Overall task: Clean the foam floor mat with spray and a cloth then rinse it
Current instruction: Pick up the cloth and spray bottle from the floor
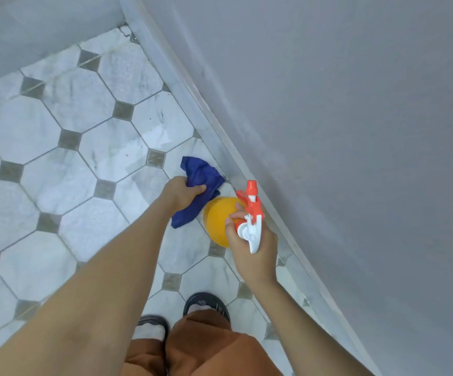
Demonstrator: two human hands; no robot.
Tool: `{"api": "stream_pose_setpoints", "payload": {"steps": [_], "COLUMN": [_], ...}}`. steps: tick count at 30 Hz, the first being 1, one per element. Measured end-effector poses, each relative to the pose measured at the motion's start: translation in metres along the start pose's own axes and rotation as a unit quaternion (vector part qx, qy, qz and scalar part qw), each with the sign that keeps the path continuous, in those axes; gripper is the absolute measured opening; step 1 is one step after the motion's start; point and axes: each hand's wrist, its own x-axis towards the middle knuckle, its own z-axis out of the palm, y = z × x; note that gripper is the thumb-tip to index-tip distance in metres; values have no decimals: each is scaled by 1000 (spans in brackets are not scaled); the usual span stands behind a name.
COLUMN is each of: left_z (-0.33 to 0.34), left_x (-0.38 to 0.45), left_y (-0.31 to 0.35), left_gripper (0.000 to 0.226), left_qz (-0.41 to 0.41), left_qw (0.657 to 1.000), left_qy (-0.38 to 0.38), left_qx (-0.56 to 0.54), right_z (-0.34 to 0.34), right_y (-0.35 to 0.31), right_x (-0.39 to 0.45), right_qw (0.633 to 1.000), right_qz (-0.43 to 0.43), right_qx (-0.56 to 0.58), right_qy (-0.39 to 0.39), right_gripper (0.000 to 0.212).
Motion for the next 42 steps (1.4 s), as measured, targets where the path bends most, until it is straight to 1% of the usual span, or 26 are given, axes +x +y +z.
{"api": "stream_pose_setpoints", "payload": {"steps": [2, 5, 8, 10, 12, 14, 17, 18, 20, 22, 24, 26, 27, 28, 30, 31, 32, 33, 34, 35, 36, 37, 38, 39, 40, 42], "left_z": [-28, -70, -139, -186, -235, -286, -366, -403, -485, -532, -569, -600, -615, -630, -656, -668, -680, -692, -705, -717, -728, -738, -749, -759, -771, -791], "left_x": [-32, -80, -159, -216, -275, -338, -433, -453, -482, -519, -561, -600, -616, -630, -652, -659, -662, -666, -668, -670, -672, -673, -675, -677, -677, -675], "left_y": [1, 1, 28, 53, 81, 113, 164, 169, 166, 184, 206, 223, 229, 230, 228, 224, 218, 213, 207, 203, 200, 198, 198, 197, 194, 185], "left_gripper": [41, 41, 41, 39, 42, 51, 50, 51, 62, 67, 60, 43, 38, 34, 25, 27, 31, 33, 31, 23, 16, 16, 20, 22, 24, 32], "left_qz": [-28, -46, -61, -61, -65, -72, -52, -44, -12, 29, 44, 76, 98, 122, 159, 163, 158, 148, 139, 144, 161, 177, 185, 185, 183, 171], "left_qw": [995, 973, 937, 923, 909, 891, 862, 847, 825, 804, 783, 766, 762, 761, 772, 783, 796, 810, 816, 809, 796, 782, 775, 774, 780, 805], "left_qy": [0, 8, 21, 56, 109, 150, 176, 188, 212, 230, 249, 239, 241, 246, 268, 297, 338, 396, 462, 521, 563, 587, 599, 601, 592, 553], "left_qx": [-94, -227, -345, -375, -397, -421, -472, -494, -523, -548, -568, -591, -593, -587, -553, -522, -476, -406, -319, -229, -157, -107, -80, -77, -90, -129], "right_z": [-15, -35, -69, -93, -119, -146, -185, -181, -147, -153, -155, -152, -149, -144, -129, -121, -112, -101, -90, -78, -67, -54, -42, -29, -17, 8], "right_y": [-21, -57, -135, -190, -256, -329, -451, -497, -586, -652, -710, -761, -785, -807, -845, -862, -879, -893, -907, -920, -933, -946, -958, -971, -984, -1005], "right_x": [-6, -14, -24, -26, -25, -24, -24, -22, -19, -22, -28, -38, -44, -48, -57, -63, -68, -72, -76, -80, -83, -86, -89, -91, -92, -93], "right_qw": [1000, 999, 998, 997, 996, 993, 987, 984, 979, 975, 968, 957, 952, 948, 941, 937, 934, 930, 926, 924, 922, 921, 920, 921, 923, 927], "right_qz": [11, 16, 14, 1, -16, -44, -101, -123, -160, -185, -213, -242, -252, -260, -267, -270, -272, -274, -275, -277, -279, -279, -275, -269, -261, -250], "right_qx": [-10, -27, -32, -37, -41, -47, -37, -36, -31, -15, 6, 26, 38, 47, 53, 53, 61, 77, 86, 89, 92, 99, 108, 116, 121, 122], "right_qy": [-14, -32, -53, -61, -71, -98, -120, -125, -120, -122, -136, -159, -169, -179, -204, -214, -223, -233, -243, -248, -252, -254, -256, -255, -255, -252], "right_gripper": [8, 12, 15, 10, 9, 10, 10, 13, 20, 22, 20, 14, 13, 18, 27, 28, 29, 30, 31, 32, 32, 32, 33, 33, 32, 31]}}
